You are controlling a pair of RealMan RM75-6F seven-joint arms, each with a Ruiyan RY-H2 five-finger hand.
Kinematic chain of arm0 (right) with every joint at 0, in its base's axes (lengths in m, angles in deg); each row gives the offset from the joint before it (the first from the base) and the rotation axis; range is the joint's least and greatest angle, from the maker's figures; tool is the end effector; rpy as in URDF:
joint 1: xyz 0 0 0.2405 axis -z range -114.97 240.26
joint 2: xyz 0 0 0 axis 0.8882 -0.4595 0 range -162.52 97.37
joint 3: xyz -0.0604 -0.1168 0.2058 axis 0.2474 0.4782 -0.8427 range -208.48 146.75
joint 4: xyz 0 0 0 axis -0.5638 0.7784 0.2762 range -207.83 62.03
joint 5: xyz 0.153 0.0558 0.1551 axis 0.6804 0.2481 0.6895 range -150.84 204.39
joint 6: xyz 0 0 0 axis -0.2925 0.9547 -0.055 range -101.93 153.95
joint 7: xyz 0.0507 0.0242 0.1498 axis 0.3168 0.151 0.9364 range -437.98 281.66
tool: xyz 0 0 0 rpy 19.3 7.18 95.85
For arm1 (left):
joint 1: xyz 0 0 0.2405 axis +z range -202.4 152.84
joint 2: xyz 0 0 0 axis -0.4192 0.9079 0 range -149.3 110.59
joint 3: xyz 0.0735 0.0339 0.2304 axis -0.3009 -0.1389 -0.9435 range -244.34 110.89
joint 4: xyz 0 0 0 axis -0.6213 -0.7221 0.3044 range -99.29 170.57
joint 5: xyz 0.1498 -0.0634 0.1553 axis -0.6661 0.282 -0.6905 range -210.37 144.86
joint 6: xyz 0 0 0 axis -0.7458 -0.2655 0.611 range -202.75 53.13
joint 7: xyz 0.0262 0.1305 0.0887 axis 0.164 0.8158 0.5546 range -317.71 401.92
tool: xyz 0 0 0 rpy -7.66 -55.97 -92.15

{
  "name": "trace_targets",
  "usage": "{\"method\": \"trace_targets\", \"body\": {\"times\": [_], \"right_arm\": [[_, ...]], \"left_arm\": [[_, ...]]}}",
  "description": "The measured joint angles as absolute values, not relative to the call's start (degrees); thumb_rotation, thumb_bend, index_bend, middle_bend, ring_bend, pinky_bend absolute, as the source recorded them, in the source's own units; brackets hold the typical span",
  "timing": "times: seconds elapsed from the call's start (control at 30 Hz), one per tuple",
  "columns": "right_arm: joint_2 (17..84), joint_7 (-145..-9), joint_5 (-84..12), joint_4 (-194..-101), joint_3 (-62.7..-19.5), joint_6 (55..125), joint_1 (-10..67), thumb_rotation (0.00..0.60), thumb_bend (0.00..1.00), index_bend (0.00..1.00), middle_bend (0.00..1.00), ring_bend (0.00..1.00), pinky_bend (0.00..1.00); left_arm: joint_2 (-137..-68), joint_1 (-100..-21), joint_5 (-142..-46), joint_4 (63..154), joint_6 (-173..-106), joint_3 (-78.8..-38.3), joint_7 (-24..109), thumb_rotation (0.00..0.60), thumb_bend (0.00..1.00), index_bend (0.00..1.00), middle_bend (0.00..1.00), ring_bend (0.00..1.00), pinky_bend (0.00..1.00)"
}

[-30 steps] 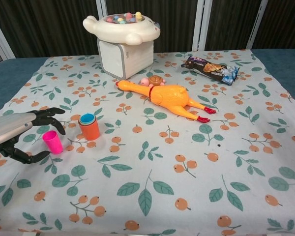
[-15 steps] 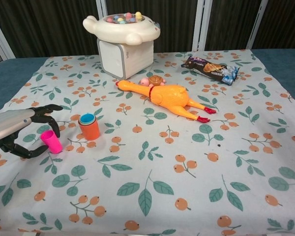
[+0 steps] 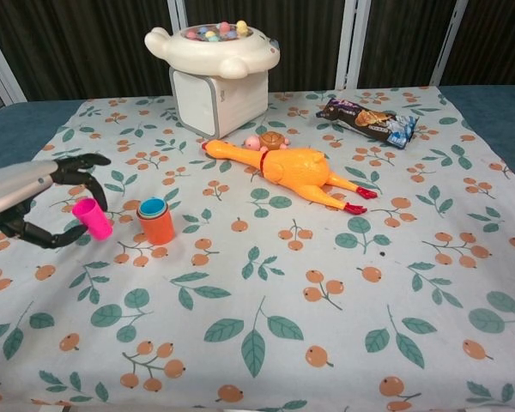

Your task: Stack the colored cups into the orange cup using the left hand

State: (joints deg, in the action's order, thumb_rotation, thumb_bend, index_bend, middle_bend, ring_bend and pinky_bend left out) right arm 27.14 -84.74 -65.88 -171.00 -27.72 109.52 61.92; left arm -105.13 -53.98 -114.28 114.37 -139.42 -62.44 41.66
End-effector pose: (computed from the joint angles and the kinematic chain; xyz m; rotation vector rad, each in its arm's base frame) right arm -0.2982 -0.1492 0.1287 1.5466 -0.9277 0.7624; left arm -0.2183 0.3095 -0.0072 -1.7568 -1.0209 -1.0407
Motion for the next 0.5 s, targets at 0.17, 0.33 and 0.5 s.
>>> {"method": "trace_targets", "body": {"times": [0.17,0.33,0.5], "right_arm": [[27.29,-84.87,-65.7,-170.97,-27.81,109.34,61.83,0.6,0.21,0.0,0.0,0.0,0.0],[27.16,-84.62,-65.77,-171.0,-27.81,109.51,61.84,0.6,0.21,0.0,0.0,0.0,0.0],[26.79,-83.8,-65.94,-170.93,-27.83,110.03,62.02,0.6,0.21,0.0,0.0,0.0,0.0]], "left_arm": [[-103.22,-55.65,-113.88,120.72,-139.96,-59.49,44.86,0.6,0.46,0.52,0.05,0.0,0.07],[-103.1,-57.64,-111.24,124.03,-139.04,-57.18,50.56,0.6,0.46,0.52,0.05,0.0,0.07],[-104.79,-59.18,-106.92,123.75,-137.34,-55.85,53.95,0.6,0.46,0.52,0.05,0.0,0.07]]}}
